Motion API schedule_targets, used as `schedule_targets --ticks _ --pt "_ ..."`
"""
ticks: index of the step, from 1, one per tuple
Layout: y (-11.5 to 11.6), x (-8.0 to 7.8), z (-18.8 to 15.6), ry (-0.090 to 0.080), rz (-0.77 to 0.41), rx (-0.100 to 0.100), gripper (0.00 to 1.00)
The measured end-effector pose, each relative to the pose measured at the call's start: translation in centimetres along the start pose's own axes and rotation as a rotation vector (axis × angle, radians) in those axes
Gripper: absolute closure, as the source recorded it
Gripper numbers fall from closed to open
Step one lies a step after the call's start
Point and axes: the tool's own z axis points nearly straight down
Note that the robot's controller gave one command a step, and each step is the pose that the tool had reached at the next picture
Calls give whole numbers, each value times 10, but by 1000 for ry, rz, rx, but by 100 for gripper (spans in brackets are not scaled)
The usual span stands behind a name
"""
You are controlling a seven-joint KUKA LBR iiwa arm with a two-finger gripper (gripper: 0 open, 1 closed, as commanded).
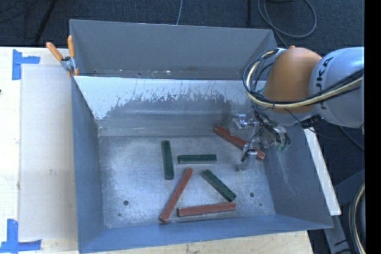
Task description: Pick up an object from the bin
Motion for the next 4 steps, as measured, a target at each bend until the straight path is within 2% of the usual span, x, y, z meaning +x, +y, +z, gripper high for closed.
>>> schedule_targets --ticks 1,2,3,4 --pt "-15 -8 2 -3 113 2 0" --pt "-15 -8 2 -2 110 2 100" --pt "-15 -11 -204 -13 91 5 100" --pt "-15 -10 -199 -4 91 3 0"
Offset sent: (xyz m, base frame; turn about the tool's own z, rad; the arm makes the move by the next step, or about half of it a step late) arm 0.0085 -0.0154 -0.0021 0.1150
